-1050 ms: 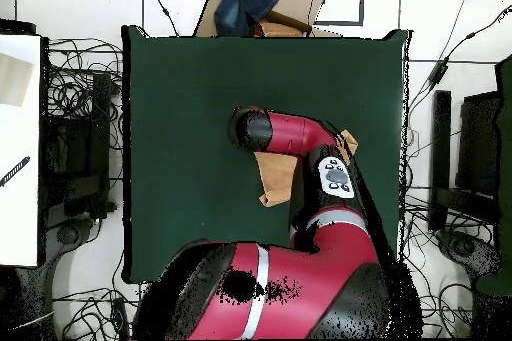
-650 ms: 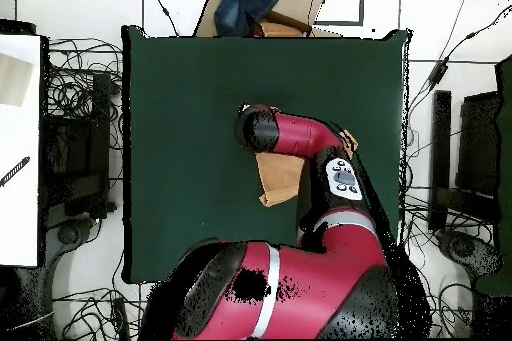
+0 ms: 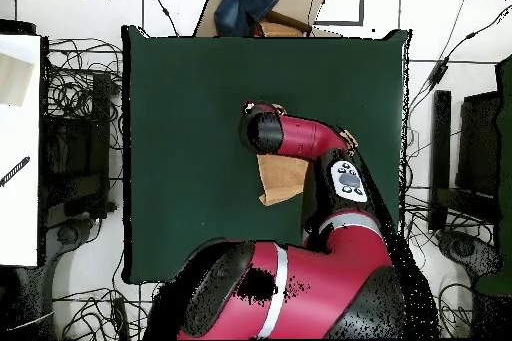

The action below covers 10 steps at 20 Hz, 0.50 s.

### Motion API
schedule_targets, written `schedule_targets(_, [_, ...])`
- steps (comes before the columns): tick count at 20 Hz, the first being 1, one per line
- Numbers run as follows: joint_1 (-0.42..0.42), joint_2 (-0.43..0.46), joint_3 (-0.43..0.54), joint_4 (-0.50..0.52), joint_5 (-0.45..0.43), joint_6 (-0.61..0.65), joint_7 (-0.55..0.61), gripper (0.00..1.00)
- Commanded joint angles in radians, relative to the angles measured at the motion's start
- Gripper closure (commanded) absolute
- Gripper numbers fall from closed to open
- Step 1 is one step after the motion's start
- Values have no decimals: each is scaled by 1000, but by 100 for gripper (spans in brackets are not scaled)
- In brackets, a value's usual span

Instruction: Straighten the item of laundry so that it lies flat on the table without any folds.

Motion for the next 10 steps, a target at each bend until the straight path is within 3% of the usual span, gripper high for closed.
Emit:
schedule_targets(1, [15,-22,88,117,-26,76,63,100])
schedule_targets(10, [56,-146,70,159,37,195,108,100])
